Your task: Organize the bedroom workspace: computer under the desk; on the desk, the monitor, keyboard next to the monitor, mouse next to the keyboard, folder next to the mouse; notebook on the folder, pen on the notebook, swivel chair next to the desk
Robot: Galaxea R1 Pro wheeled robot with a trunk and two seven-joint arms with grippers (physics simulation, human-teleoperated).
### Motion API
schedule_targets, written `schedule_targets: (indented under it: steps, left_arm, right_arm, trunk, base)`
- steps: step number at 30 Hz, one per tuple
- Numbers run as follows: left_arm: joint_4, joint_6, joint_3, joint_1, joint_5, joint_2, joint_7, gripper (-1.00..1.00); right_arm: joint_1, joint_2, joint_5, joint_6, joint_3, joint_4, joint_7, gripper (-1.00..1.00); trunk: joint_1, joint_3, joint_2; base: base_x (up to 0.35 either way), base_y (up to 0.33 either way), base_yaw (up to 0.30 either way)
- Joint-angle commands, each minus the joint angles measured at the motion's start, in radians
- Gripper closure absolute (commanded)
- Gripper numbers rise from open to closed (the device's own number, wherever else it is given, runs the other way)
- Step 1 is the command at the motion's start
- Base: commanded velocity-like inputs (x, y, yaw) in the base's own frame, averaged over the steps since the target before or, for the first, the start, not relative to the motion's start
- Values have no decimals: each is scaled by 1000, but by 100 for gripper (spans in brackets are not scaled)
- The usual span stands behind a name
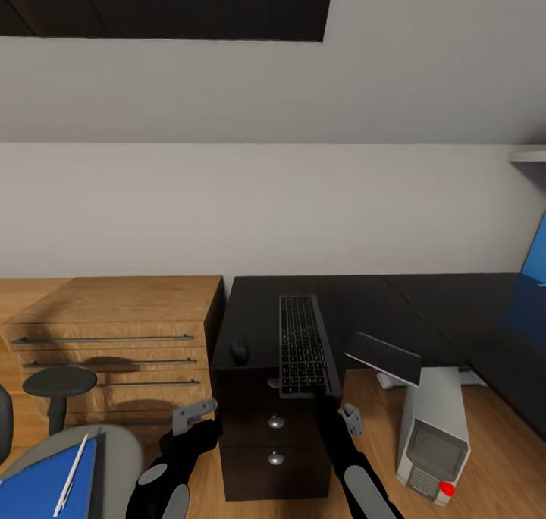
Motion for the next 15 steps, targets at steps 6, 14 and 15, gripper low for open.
schedule_targets:
  steps: [6, 14, 15]
  left_arm:
    - [-1, 2, -2, -1, 10, 0, 11, -100]
    - [-1, 2, -1, -1, 12, 0, 10, -100]
    - [-1, 2, -1, -1, 13, 0, 10, -100]
  right_arm:
    - [0, -2, -12, -5, 3, -11, 6, 100]
    - [12, -4, -12, -7, 4, -137, 5, 100]
    - [13, -4, -12, -8, 4, -144, 4, 100]
  trunk:
    - [-23, 18, 42]
    - [-54, 43, 98]
    - [-58, 46, 105]
  base:
    - [0, 0, 0]
    - [-13, 0, 0]
    - [-156, 0, 0]
